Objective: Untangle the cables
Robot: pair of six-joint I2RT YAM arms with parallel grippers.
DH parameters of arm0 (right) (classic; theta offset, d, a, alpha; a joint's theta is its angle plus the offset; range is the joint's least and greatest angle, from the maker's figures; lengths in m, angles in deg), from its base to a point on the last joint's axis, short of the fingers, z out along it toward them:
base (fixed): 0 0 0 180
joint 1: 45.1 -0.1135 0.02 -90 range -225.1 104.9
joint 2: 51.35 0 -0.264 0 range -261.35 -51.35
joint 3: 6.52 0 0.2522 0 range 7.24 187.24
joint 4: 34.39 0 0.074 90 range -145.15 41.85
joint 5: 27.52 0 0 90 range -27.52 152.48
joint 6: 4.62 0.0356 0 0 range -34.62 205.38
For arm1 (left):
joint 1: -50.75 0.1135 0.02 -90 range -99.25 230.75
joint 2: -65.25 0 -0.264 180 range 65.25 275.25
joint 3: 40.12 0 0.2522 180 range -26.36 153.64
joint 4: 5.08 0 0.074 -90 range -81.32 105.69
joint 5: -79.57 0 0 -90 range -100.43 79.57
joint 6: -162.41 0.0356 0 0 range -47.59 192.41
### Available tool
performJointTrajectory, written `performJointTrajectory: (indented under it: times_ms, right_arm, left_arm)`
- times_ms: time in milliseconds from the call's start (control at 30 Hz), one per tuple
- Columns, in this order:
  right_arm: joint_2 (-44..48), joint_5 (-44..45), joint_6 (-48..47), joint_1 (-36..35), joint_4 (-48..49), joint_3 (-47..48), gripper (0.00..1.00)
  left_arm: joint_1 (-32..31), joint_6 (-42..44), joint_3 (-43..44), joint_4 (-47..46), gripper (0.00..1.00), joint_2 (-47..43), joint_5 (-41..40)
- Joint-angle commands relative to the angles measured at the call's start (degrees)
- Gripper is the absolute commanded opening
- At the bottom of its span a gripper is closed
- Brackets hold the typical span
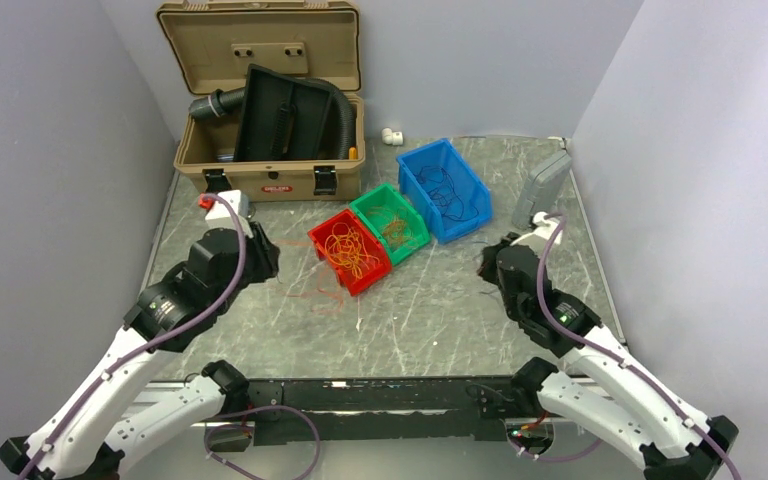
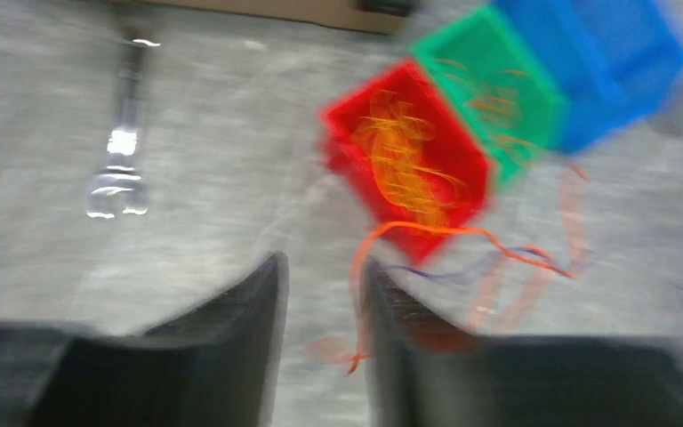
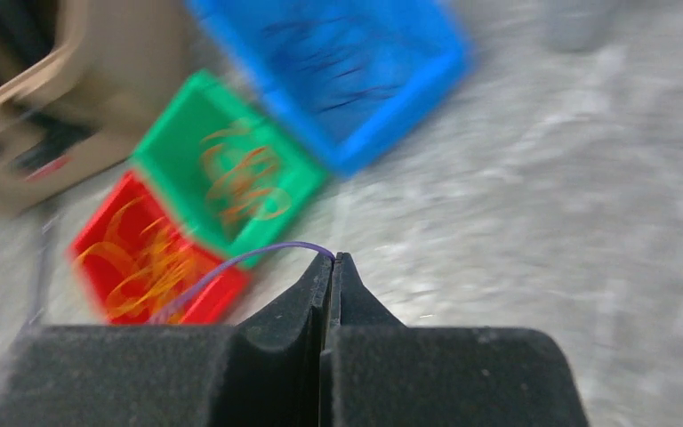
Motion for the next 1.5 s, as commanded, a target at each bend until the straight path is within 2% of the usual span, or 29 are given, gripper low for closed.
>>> performJointTrajectory:
  times_ms: [0,33,67,100,233,300,367,567,633,867,1067,1267,1467]
  right_arm:
    - [1.4,18.8,3.2,3.3,-15.5,3.4,0.0]
    - [1.7,18.7,3.0,3.2,-15.9,4.1,0.0]
    - [2.0,18.6,2.7,3.3,-16.0,4.6,0.0]
    - [2.5,18.2,1.8,3.2,-15.4,5.0,0.0]
    - [4.4,16.8,-2.1,3.2,-12.5,6.5,0.0]
    - [4.6,16.0,-4.7,3.2,-11.2,8.0,0.0]
    - [4.0,14.8,-8.1,3.2,-10.1,10.3,0.0]
    - [-3.2,5.6,-18.4,3.2,-9.3,22.0,0.0]
    - [-5.3,3.1,-20.2,3.2,-8.8,26.2,0.0]
    - [-12.4,-9.9,-25.2,3.3,-6.2,42.5,0.0]
    - [-15.5,-18.6,-24.8,3.2,-4.9,50.4,0.0]
    - [-16.0,-22.1,-23.8,3.2,-3.6,54.3,0.0]
    - [-15.8,-21.3,-24.5,3.2,-2.5,58.3,0.0]
  left_arm:
    - [2.5,-0.6,2.1,7.7,0.66,-1.1,-19.1]
    - [2.5,-0.2,2.1,7.4,0.8,-1.1,-18.9]
    - [2.5,0.1,2.0,7.0,0.89,-1.1,-18.5]
    - [2.5,0.7,1.9,6.4,0.91,-1.1,-18.0]
    - [2.5,1.9,1.2,5.7,0.92,-0.8,-16.0]
    - [2.5,5.0,0.0,3.0,0.9,-1.2,-10.8]
    - [2.5,6.9,-1.8,-0.2,0.91,-1.9,-3.7]
    - [2.3,8.7,-9.9,-15.9,0.97,-1.3,25.4]
    - [1.5,7.7,-12.1,-20.4,0.98,-0.4,30.3]
    - [-7.3,9.9,-13.5,-33.4,0.99,5.1,32.4]
    - [-12.5,12.5,-10.4,-45.2,0.99,14.8,33.3]
    - [-14.2,9.6,-8.2,-59.1,0.99,27.2,35.8]
    - [-16.6,6.8,-1.9,-65.3,0.99,42.0,35.3]
